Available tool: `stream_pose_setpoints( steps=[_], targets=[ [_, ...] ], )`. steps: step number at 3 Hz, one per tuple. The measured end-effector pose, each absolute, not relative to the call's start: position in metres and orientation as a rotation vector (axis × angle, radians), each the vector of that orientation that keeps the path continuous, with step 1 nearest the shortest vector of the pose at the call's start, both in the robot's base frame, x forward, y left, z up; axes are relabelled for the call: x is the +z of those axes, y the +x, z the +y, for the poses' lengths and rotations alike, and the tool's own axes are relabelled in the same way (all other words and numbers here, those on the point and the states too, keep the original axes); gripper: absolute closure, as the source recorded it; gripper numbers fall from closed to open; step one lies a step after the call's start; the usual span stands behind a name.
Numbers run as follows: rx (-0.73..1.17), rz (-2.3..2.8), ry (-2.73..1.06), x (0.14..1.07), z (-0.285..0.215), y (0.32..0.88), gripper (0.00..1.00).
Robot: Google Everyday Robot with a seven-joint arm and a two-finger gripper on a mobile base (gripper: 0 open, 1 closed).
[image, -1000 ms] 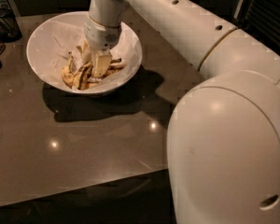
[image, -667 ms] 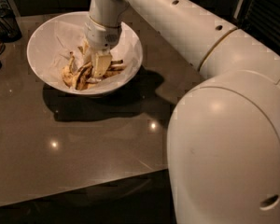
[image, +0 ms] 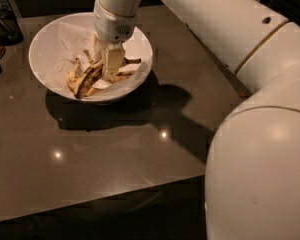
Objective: Pick banana from white bowl
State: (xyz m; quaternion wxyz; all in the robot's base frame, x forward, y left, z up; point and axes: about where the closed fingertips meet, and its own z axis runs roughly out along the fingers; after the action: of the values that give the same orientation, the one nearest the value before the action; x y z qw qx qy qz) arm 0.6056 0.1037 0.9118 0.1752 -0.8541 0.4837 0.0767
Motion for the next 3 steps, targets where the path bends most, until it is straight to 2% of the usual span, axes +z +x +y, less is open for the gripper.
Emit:
stream_pose_setpoints(
  steps=[3],
  targets=[
    [0.109,1.437,-2.299,0.954,0.083,0.591,1.00]
  ],
)
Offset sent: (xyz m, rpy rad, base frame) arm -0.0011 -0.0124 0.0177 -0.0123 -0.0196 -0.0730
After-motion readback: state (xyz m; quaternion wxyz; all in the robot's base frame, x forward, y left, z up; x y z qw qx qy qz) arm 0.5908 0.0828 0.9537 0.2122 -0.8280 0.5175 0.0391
